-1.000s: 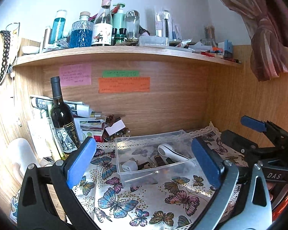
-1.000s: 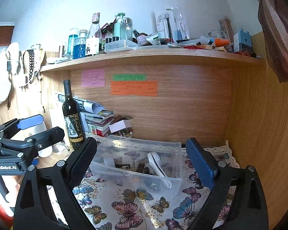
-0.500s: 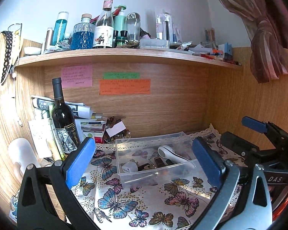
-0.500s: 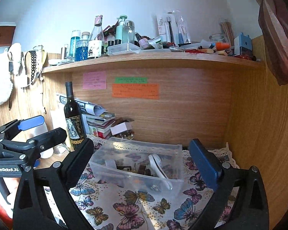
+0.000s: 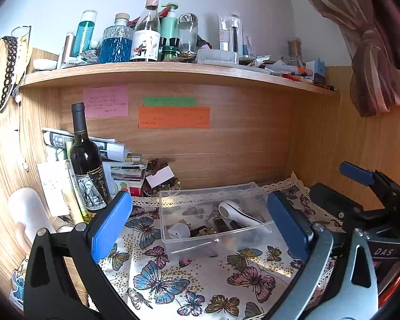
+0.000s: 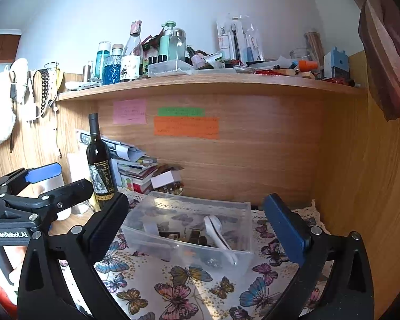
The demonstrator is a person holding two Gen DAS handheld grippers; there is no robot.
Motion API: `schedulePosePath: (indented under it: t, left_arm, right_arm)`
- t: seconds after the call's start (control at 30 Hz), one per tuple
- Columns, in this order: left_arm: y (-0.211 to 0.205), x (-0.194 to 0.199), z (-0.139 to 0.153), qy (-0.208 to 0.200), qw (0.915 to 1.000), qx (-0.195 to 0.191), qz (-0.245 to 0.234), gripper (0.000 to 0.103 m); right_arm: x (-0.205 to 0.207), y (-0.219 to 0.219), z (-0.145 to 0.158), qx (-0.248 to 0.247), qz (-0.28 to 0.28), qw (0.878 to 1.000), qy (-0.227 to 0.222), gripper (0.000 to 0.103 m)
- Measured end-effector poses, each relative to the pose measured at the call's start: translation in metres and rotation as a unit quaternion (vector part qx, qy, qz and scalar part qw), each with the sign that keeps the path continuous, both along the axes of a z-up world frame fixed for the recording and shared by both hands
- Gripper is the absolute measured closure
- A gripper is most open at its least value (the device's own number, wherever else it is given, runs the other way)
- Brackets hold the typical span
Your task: Organize rigid objects
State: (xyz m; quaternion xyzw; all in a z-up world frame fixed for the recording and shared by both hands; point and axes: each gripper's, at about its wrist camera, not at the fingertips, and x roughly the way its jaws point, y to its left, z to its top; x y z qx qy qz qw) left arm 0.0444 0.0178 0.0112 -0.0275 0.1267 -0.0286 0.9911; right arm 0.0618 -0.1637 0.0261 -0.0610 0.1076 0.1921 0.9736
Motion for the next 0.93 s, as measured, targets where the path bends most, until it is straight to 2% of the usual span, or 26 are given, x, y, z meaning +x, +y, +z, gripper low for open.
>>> schedulePosePath:
  t: [0.27,0.5,0.93]
  left_arm:
    - [-0.001,-0.0006,-0.0007,-0.003,0.9999,0.0,-0.01,0.0]
    - [-0.0056,-0.0051,-0.0001,-0.014,0.9999,0.008,0.001,0.0]
    - [-0.0053,-0.0044,-0.0009,-0.005,1.0,-0.001,-0.008,0.0]
  right_arm:
    - [0.0011,-0.0018,-0.001,0.003,-0.005,1.0,0.003,0.001]
    - [0.0007,0.0,-0.0022,0.0,-0.004,1.0,0.004,0.001]
    - [0.0033,0.0008,-0.0029,0.003,-0.001,1.0,0.009,0.0]
